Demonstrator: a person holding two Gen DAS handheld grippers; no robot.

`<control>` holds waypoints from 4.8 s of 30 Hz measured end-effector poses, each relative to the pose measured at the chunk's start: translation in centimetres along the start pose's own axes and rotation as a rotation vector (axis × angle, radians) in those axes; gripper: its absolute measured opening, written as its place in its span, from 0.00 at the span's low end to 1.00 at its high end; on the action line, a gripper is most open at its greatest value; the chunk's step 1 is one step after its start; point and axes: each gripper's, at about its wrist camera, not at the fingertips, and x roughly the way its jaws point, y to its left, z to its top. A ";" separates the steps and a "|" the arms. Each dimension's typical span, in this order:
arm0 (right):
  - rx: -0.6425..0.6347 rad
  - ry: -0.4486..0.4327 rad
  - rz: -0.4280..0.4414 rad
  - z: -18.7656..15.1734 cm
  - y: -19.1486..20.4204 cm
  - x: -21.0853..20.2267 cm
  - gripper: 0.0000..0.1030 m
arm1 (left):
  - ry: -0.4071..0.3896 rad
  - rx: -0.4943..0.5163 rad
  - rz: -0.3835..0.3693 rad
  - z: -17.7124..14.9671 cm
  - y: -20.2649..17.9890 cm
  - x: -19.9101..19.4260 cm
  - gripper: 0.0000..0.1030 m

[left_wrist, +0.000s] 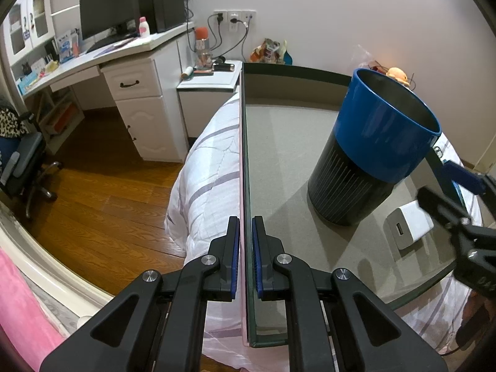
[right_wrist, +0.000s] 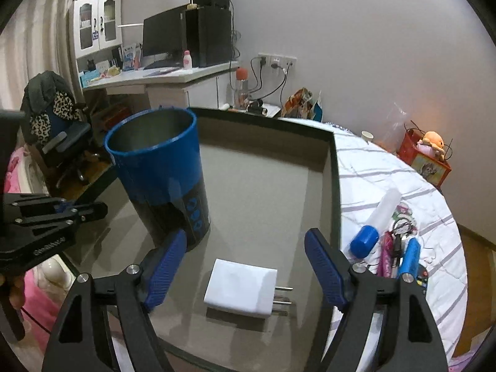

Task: Organize rigid objects
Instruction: 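Carry the white charger into the tray beside the cup and release, then grasp the black TV remote with the right gripper and lift it, then carry the black remote into the tray and open the right gripper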

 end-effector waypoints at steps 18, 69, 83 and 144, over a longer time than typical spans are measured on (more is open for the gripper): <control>0.207 -0.092 -0.259 -0.9 -9.6 -7.1 0.78 | 0.006 0.005 0.010 -0.1 0.1 -0.1 0.08; 0.302 0.127 -0.202 -8.0 -17.1 -1.5 0.43 | 0.016 0.010 0.013 0.0 -0.4 0.0 0.08; 0.284 0.006 -0.197 -5.3 -15.7 -5.3 0.43 | 0.015 0.011 0.010 0.0 -0.5 0.0 0.08; 0.015 0.160 -0.016 3.4 -2.3 4.7 0.44 | 0.019 0.016 -0.003 0.1 -0.7 0.8 0.08</control>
